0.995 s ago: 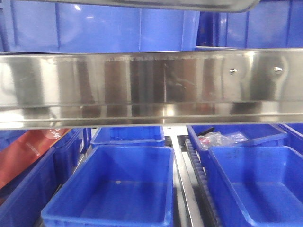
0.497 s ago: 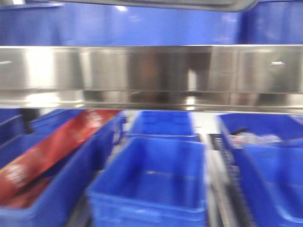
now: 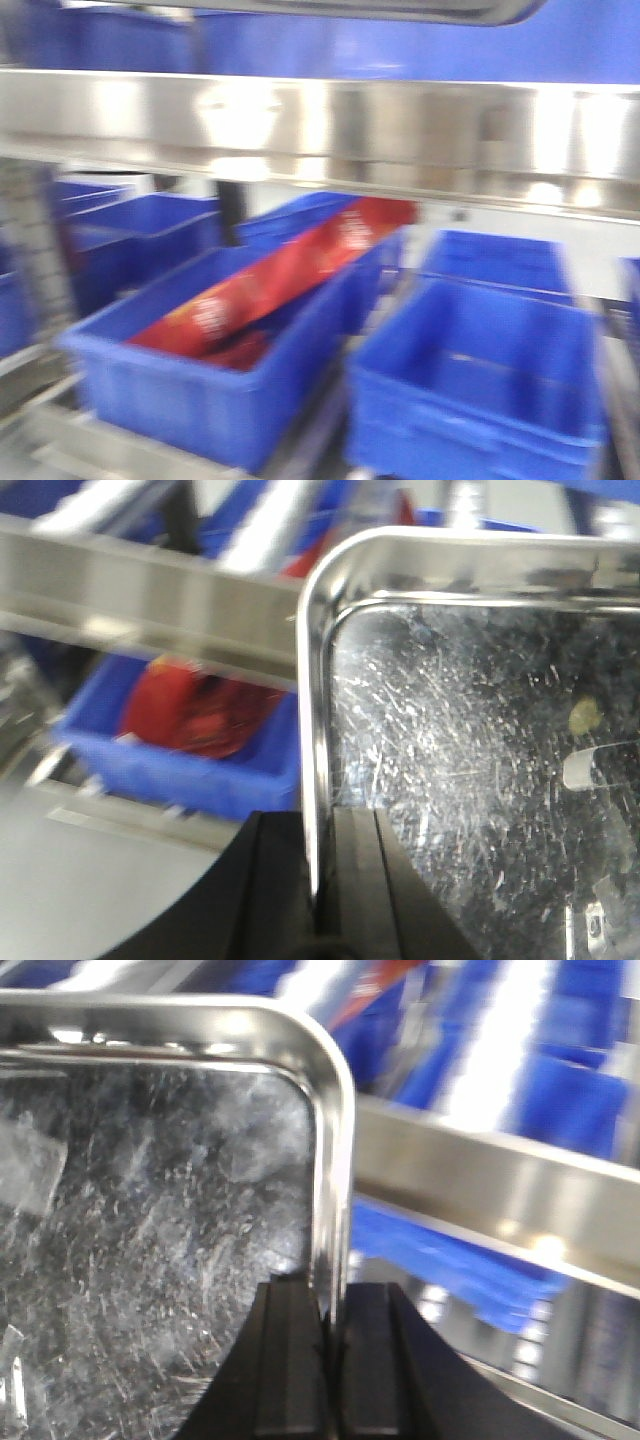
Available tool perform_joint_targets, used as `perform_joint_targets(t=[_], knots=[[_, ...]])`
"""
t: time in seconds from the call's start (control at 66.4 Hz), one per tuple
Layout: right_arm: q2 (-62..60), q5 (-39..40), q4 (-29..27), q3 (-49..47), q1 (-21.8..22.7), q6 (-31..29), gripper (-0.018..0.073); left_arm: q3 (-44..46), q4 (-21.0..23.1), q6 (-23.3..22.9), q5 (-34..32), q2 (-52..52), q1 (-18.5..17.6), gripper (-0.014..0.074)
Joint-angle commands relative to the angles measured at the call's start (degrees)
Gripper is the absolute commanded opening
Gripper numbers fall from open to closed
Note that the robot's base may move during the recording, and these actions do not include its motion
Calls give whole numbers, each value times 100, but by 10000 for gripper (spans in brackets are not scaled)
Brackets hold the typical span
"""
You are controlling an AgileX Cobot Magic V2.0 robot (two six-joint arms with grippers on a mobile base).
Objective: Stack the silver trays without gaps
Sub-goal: 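Drive the base away from the rack holding the tray aloft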
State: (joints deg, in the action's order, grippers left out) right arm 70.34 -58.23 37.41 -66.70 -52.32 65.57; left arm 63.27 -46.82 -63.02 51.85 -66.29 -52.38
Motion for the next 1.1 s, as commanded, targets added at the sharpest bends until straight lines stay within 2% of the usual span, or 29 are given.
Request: perform_joint_targets(t=[0.0,1.085], knots=[[-25,207,171,-6,-40,-53,-22,37,-133,-27,-179,36,-45,-15],[-25,207,171,-6,-40,-53,-22,37,-133,-27,-179,36,-45,-15]])
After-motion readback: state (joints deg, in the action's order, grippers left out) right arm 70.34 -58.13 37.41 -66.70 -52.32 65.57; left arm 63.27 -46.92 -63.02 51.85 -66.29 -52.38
